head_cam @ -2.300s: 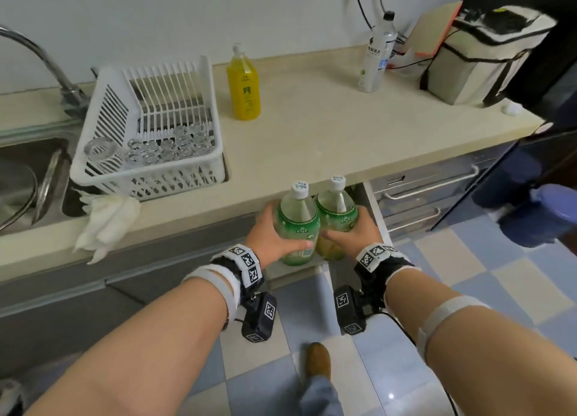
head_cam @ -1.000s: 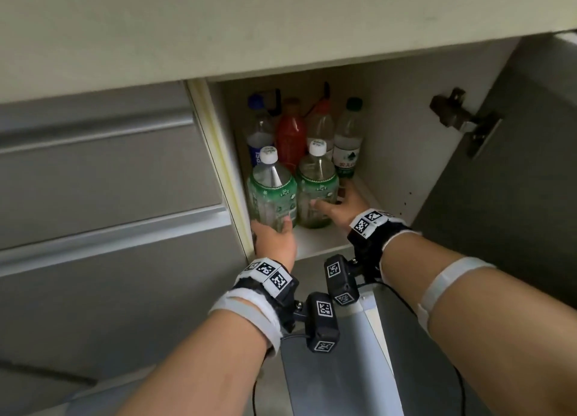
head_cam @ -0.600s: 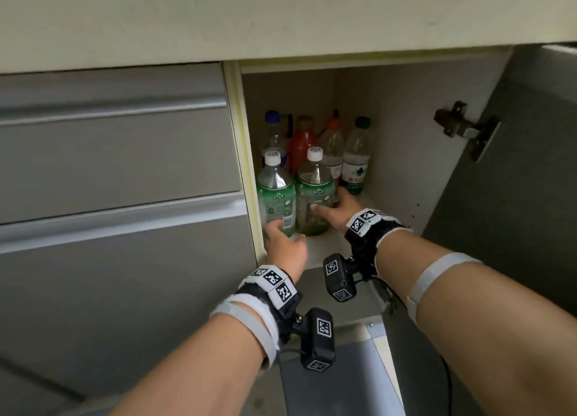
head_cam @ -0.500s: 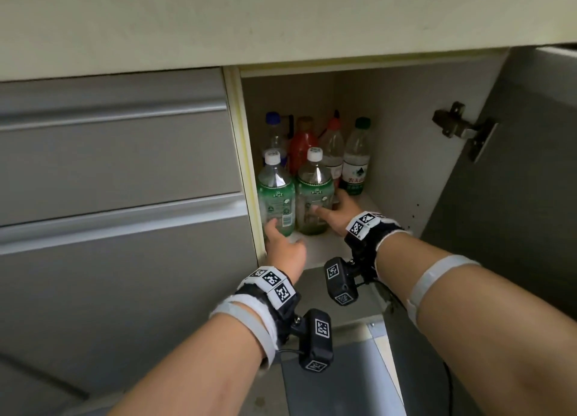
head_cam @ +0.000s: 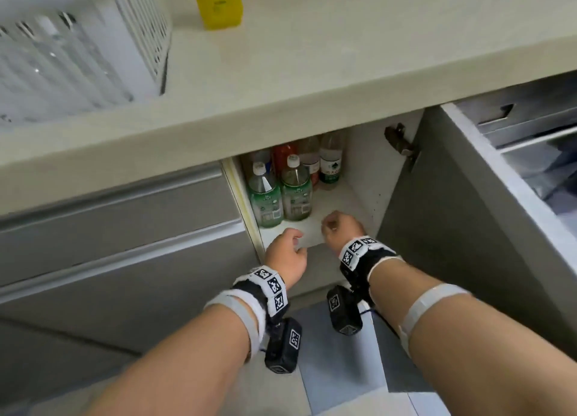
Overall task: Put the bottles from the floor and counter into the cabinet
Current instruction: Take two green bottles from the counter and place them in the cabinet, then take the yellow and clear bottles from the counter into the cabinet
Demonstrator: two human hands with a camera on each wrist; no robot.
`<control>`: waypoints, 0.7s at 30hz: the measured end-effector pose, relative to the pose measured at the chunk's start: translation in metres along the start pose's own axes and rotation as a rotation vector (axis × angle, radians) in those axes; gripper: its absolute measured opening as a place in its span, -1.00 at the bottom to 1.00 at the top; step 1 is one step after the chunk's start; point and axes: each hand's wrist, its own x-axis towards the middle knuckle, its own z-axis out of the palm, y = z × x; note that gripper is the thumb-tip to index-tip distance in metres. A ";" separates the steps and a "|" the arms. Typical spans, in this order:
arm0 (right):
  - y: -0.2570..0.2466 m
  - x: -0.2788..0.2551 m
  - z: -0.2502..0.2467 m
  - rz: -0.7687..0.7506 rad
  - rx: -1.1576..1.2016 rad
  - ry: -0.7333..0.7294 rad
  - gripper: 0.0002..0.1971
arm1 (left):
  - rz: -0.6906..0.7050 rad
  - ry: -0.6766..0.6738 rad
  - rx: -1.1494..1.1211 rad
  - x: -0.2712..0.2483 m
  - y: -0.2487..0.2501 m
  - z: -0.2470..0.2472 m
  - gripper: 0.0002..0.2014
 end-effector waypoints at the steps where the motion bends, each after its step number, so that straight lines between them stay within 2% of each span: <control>1: -0.010 -0.021 -0.015 -0.009 -0.102 -0.033 -0.78 | 0.042 -0.030 0.069 -0.015 0.013 -0.015 -0.68; 4: -0.058 -0.078 -0.071 0.002 -0.338 -0.128 -0.75 | 0.141 -0.105 0.220 -0.060 0.062 -0.068 -0.72; 7: -0.123 -0.118 -0.137 -0.010 -0.411 -0.170 -0.72 | 0.195 -0.152 0.311 -0.097 0.121 -0.131 -0.71; 9: -0.170 -0.137 -0.183 -0.042 -0.395 -0.147 -0.71 | 0.225 -0.164 0.321 -0.118 0.164 -0.177 -0.72; 15: -0.284 -0.166 -0.295 -0.126 -0.311 -0.015 -0.73 | 0.277 -0.001 0.243 -0.155 0.273 -0.297 -0.78; 19: -0.320 -0.166 -0.336 -0.154 -0.283 0.006 -0.73 | 0.278 0.080 0.211 -0.156 0.306 -0.341 -0.77; 21: -0.328 -0.157 -0.347 -0.154 -0.280 0.020 -0.73 | 0.252 0.100 0.208 -0.145 0.316 -0.353 -0.69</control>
